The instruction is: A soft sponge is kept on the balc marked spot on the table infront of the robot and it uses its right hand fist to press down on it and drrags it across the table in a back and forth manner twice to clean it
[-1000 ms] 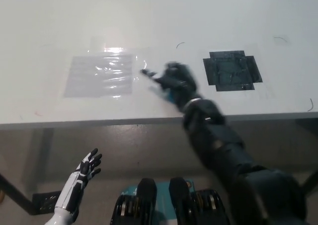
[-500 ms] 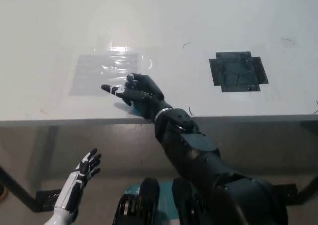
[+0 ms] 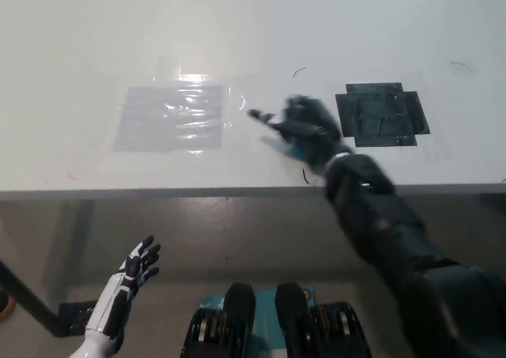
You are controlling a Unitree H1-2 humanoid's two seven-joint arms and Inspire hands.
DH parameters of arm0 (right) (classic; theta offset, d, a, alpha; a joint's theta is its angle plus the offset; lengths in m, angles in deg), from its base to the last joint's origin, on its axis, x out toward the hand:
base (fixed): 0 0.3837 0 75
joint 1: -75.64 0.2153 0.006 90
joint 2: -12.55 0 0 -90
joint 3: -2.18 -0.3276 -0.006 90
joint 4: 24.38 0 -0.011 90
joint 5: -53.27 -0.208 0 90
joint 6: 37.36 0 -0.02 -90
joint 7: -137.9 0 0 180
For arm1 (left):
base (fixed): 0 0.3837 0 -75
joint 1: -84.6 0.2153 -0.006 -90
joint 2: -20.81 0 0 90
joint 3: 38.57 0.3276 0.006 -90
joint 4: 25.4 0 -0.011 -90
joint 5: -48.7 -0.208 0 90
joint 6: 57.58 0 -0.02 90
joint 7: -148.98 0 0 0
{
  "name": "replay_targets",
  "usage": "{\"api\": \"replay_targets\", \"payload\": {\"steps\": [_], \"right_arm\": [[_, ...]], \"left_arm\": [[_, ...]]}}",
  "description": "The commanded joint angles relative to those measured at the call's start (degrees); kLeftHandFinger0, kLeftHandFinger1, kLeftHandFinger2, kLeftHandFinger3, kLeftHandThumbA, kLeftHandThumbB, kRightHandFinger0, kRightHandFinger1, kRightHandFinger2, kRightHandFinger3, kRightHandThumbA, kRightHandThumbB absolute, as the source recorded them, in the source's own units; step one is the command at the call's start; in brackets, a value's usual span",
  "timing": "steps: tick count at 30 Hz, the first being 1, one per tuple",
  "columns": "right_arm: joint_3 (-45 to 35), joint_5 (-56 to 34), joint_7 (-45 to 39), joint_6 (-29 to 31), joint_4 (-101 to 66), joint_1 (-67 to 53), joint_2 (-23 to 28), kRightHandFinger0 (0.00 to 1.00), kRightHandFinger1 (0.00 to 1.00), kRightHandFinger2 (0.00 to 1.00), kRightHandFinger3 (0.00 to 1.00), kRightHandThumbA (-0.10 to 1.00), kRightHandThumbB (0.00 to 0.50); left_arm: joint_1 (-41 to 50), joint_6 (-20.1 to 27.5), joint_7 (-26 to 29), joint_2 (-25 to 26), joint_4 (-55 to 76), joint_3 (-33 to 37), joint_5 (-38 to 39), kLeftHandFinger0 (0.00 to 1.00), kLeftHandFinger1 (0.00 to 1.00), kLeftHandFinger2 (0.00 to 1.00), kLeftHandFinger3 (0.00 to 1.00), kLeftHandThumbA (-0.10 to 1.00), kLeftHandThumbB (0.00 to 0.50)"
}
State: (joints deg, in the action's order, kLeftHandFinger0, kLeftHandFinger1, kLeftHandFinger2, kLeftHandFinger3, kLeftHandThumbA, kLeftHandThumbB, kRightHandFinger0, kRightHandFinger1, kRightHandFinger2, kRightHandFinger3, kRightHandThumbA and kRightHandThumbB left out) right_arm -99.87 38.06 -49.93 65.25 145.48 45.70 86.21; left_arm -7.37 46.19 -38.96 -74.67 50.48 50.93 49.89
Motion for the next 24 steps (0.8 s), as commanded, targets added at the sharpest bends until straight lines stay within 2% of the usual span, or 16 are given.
{"api": "replay_targets", "payload": {"steps": [1,3,6,9,12,13,20,24], "right_arm": [[-1.6,-0.8,1.0,-0.4,1.2,-2.6,6.8,0.00,0.00,0.00,0.00,1.00,0.150],[-2.0,-0.8,2.4,-0.9,1.2,-3.2,9.2,0.00,0.00,0.00,0.00,1.00,0.155],[-3.3,-1.7,1.0,-1.2,1.3,-4.4,12.3,0.00,0.00,0.00,0.00,1.00,0.134],[-4.5,-2.1,0.1,-0.8,1.3,-6.0,15.3,0.00,0.00,0.00,0.00,1.00,0.153],[-5.4,-2.6,0.7,-0.5,1.4,-7.1,17.0,0.00,0.00,0.00,0.00,1.00,0.168],[-5.4,-2.5,0.6,-0.3,1.4,-7.7,17.8,0.00,0.00,0.00,0.00,1.00,0.154],[-7.4,-3.6,-0.1,-2.2,1.8,-10.0,21.3,0.00,0.00,0.00,0.00,1.00,0.184],[-8.2,-4.1,0.2,-1.7,1.8,-10.7,21.9,0.00,0.00,0.00,0.00,1.00,0.160]], "left_arm": [[-0.3,1.8,-0.2,0.5,1.3,-0.2,0.4,1.00,1.00,1.00,1.00,1.00,0.499],[-0.6,2.0,-0.3,0.6,1.0,-0.2,0.4,1.00,1.00,1.00,1.00,1.00,0.500],[-0.8,1.7,-0.4,0.7,1.1,-0.4,0.8,1.00,1.00,1.00,1.00,1.00,0.495],[-0.9,1.7,-0.1,0.7,0.9,-0.4,0.3,1.00,1.00,1.00,1.00,1.00,0.499],[-0.9,1.5,0.1,0.7,1.0,-0.6,0.3,1.00,1.00,1.00,1.00,1.00,0.496],[-0.8,1.7,0.2,0.7,1.0,-0.6,0.2,1.00,1.00,1.00,1.00,1.00,0.496],[-0.7,1.7,0.2,0.5,0.9,-0.9,0.5,1.00,1.00,1.00,1.00,1.00,0.490],[-0.7,1.9,0.1,0.5,0.6,-0.9,0.6,1.00,1.00,1.00,1.00,1.00,0.496]]}}
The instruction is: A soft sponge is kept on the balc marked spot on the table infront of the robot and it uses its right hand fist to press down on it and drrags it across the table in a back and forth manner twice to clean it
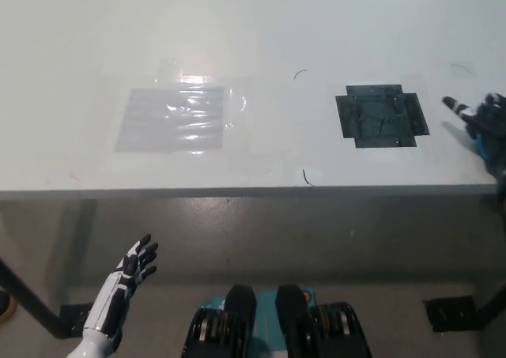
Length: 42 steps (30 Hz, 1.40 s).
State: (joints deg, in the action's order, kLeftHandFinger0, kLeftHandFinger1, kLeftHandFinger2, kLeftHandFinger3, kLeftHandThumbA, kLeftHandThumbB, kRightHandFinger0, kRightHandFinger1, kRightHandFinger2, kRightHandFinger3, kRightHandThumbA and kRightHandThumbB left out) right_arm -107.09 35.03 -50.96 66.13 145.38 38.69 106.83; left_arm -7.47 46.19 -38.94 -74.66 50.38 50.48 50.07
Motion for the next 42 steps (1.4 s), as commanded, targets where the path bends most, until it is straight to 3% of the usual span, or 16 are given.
{"api": "replay_targets", "payload": {"steps": [1,8,10,16,19,28,30,34,35,42], "right_arm": [[-1.3,-1.3,1.6,-2.6,1.9,-3.8,1.5,0.00,0.00,0.00,0.00,1.00,0.150],[-1.7,-1.7,1.2,-3.1,1.8,-3.6,1.7,0.00,0.00,0.00,0.00,1.00,0.158],[-2.1,-2.1,1.3,-3.5,1.9,-3.1,0.8,0.00,0.00,0.00,0.00,1.00,0.185],[-0.5,-0.7,0.1,-0.4,1.1,-1.0,-3.5,0.00,0.00,0.00,0.00,1.00,0.128],[-0.5,-1.0,-0.6,-0.9,1.0,0.4,-5.6,0.00,0.00,0.00,0.00,1.00,0.163],[1.3,0.0,-0.5,-0.4,-0.1,4.0,-13.7,0.00,0.00,0.00,0.00,1.00,0.118],[2.0,0.4,-1.0,-0.1,-0.2,4.3,-14.8,0.00,0.00,0.00,0.00,1.00,0.131],[2.0,-0.5,-2.7,-1.2,-0.3,4.9,-16.1,0.00,0.00,0.00,0.00,1.00,0.157],[2.1,-0.5,-2.9,-1.1,-0.4,4.9,-16.2,0.00,0.00,0.00,0.00,1.00,0.139],[2.5,-0.2,-2.8,-0.9,-0.1,4.5,-15.9,0.00,0.00,0.00,0.00,1.00,0.143]], "left_arm": [[-0.6,1.8,0.0,0.5,0.5,-0.5,0.5,1.00,1.00,1.00,1.00,1.00,0.500],[-0.5,1.8,0.2,0.5,0.3,-0.5,0.3,1.00,1.00,1.00,1.00,1.00,0.484],[-0.4,2.0,0.1,0.6,0.2,-0.5,0.3,1.00,1.00,1.00,1.00,1.00,0.494],[-0.3,2.3,0.0,0.4,-0.1,-0.3,0.5,1.00,1.00,1.00,1.00,1.00,0.495],[-0.5,2.2,0.2,0.3,-0.1,-0.3,0.4,1.00,1.00,1.00,1.00,1.00,0.487],[-0.3,2.1,0.1,0.4,0.6,-0.1,0.1,1.00,1.00,1.00,1.00,1.00,0.495],[-0.3,2.1,0.1,0.4,0.5,-0.1,0.0,1.00,1.00,1.00,1.00,1.00,0.496],[-0.2,1.8,0.0,0.5,0.8,-0.1,0.2,1.00,1.00,1.00,1.00,1.00,0.500],[-0.3,1.9,0.0,0.5,0.7,-0.1,0.1,1.00,1.00,1.00,1.00,1.00,0.492],[-0.2,1.7,0.3,0.5,0.9,-0.2,-0.2,1.00,1.00,1.00,1.00,1.00,0.496]]}}
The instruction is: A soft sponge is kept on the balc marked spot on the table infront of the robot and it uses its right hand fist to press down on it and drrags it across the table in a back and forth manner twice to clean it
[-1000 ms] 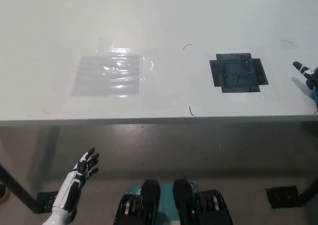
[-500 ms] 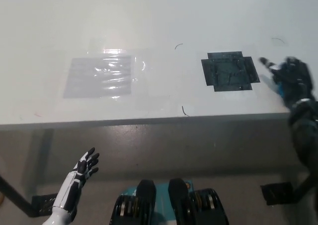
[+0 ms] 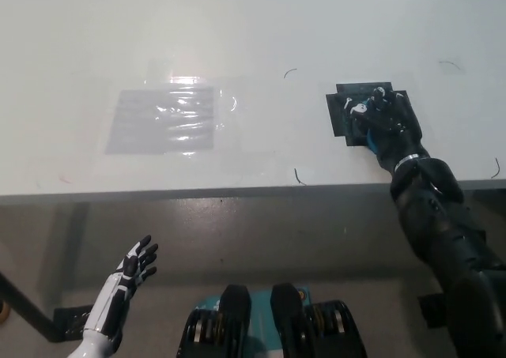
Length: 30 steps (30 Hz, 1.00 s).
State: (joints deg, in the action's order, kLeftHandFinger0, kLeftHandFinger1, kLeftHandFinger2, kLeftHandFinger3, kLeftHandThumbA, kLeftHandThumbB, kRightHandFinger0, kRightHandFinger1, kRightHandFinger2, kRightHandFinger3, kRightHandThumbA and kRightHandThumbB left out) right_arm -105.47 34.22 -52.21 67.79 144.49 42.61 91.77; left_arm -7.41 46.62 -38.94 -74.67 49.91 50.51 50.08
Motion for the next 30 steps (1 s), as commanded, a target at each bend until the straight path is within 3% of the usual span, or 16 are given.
{"api": "replay_targets", "payload": {"steps": [1,5,7,8,9,10,11,12,13,14,15,18,21,23,28,30], "right_arm": [[0.8,0.6,-1.2,-2.9,0.9,0.4,-0.5,0.00,0.00,0.00,0.00,1.00,0.150],[1.5,1.4,0.0,-1.5,1.0,0.1,0.2,0.00,0.00,0.00,0.00,1.00,0.123],[2.9,3.0,1.7,-0.8,0.6,-0.1,0.8,0.00,0.00,0.00,0.00,1.00,0.160],[4.0,3.9,2.0,-0.4,-0.1,-0.2,1.3,0.27,0.25,0.27,0.27,1.00,0.216],[4.1,3.4,-0.8,-0.8,-1.4,-0.2,2.0,0.55,0.58,0.68,0.66,1.00,0.283],[3.2,1.3,-6.4,-0.8,-3.1,-0.2,2.5,0.86,0.97,1.00,1.00,1.00,0.320],[3.5,0.4,-9.7,-0.4,-7.1,-0.4,2.8,1.00,1.00,1.00,1.00,1.00,0.338],[3.7,0.4,-10.3,-0.3,-8.5,-0.2,2.9,1.00,1.00,1.00,1.00,1.00,0.336],[4.3,0.0,-11.7,-0.6,-14.0,-0.4,2.8,1.00,1.00,1.00,1.00,1.00,0.469],[5.3,-0.2,-11.3,-2.0,-23.7,-1.7,2.5,1.00,1.00,1.00,1.00,1.00,0.328],[6.4,0.3,-10.1,-3.6,-31.6,-2.9,2.4,1.00,1.00,1.00,1.00,1.00,0.304],[6.9,-3.0,-7.9,-11.0,-55.3,-3.8,3.5,1.00,1.00,1.00,1.00,1.00,0.375],[6.9,-4.9,-6.2,-13.9,-70.4,-2.4,5.3,1.00,1.00,1.00,1.00,1.00,0.367],[6.7,-5.5,-3.5,-17.9,-81.5,-1.2,6.9,1.00,1.00,1.00,1.00,1.00,0.396],[5.8,-9.0,-2.2,-20.9,-94.9,-2.0,9.7,1.00,1.00,1.00,1.00,1.00,0.389],[5.4,-10.8,-0.4,-22.7,-100.7,-3.4,10.0,1.00,1.00,1.00,1.00,1.00,0.412]], "left_arm": [[-0.3,1.5,0.1,0.6,1.3,-0.2,0.0,1.00,1.00,1.00,1.00,1.00,0.495],[-0.4,1.3,0.0,0.6,1.3,-0.3,0.2,1.00,1.00,1.00,1.00,1.00,0.500],[-0.2,1.0,0.1,0.6,1.6,-0.3,0.1,1.00,1.00,1.00,1.00,1.00,0.500],[-0.1,1.3,0.1,0.6,1.4,-0.2,0.1,1.00,1.00,1.00,1.00,1.00,0.491],[-0.1,1.5,0.0,0.6,1.3,-0.2,0.1,1.00,1.00,1.00,1.00,1.00,0.487],[-0.2,1.5,0.0,0.6,1.2,-0.3,0.2,1.00,1.00,1.00,1.00,1.00,0.486],[-0.4,1.5,0.0,0.7,1.2,-0.3,0.1,1.00,1.00,1.00,1.00,1.00,0.494],[-0.5,1.5,0.0,0.7,1.1,-0.3,0.1,1.00,1.00,1.00,1.00,1.00,0.496],[-0.9,1.7,0.0,0.8,0.8,-0.4,0.2,1.00,1.00,1.00,1.00,1.00,0.478],[-0.9,1.6,0.0,0.8,0.8,-0.4,0.3,1.00,1.00,1.00,1.00,1.00,0.478],[-0.9,1.6,-0.2,0.8,0.9,-0.4,0.4,1.00,1.00,1.00,1.00,1.00,0.482],[-1.3,1.1,-0.4,0.9,1.0,-0.2,0.5,1.00,1.00,1.00,1.00,1.00,0.497],[-1.8,0.7,-0.5,1.2,1.2,-0.2,0.3,1.00,1.00,1.00,1.00,1.00,0.500],[-1.8,0.7,-0.7,1.4,1.3,-0.1,0.2,1.00,1.00,1.00,1.00,1.00,0.500],[-1.6,0.4,-1.2,1.6,1.6,0.1,0.3,1.00,1.00,1.00,1.00,1.00,0.489],[-1.7,0.4,-1.2,1.8,1.6,0.2,0.1,1.00,1.00,1.00,1.00,1.00,0.476]]}}
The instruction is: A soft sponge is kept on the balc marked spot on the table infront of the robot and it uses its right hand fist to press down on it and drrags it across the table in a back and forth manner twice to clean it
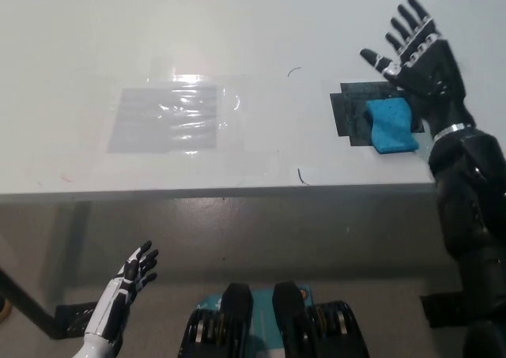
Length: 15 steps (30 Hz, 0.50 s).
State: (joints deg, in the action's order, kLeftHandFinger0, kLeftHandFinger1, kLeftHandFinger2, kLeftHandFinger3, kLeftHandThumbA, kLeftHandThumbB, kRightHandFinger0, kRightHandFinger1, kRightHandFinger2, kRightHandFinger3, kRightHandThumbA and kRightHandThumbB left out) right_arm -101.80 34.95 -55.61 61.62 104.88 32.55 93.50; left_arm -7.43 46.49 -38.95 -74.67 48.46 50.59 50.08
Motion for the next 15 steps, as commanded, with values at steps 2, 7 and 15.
{"api": "replay_targets", "payload": {"steps": [2,7,15], "right_arm": [[1.4,-12.3,3.7,-17.0,-63.9,5.6,8.4,1.00,1.00,1.00,1.00,1.00,0.416],[2.5,-14.7,3.0,-15.6,-75.2,-1.3,9.9,1.00,1.00,1.00,1.00,1.00,0.416],[9.0,-17.3,-2.2,-9.2,-85.8,-24.4,7.3,1.00,1.00,1.00,1.00,1.00,0.412]], "left_arm": [[-2.0,0.7,-1.2,1.8,2.9,0.3,-0.1,1.00,1.00,1.00,1.00,1.00,0.483],[-2.1,0.5,-1.4,1.9,3.1,0.4,-0.1,1.00,1.00,1.00,1.00,1.00,0.491],[-2.9,0.3,-1.6,2.1,2.4,0.4,-0.1,1.00,1.00,1.00,1.00,1.00,0.498]]}}
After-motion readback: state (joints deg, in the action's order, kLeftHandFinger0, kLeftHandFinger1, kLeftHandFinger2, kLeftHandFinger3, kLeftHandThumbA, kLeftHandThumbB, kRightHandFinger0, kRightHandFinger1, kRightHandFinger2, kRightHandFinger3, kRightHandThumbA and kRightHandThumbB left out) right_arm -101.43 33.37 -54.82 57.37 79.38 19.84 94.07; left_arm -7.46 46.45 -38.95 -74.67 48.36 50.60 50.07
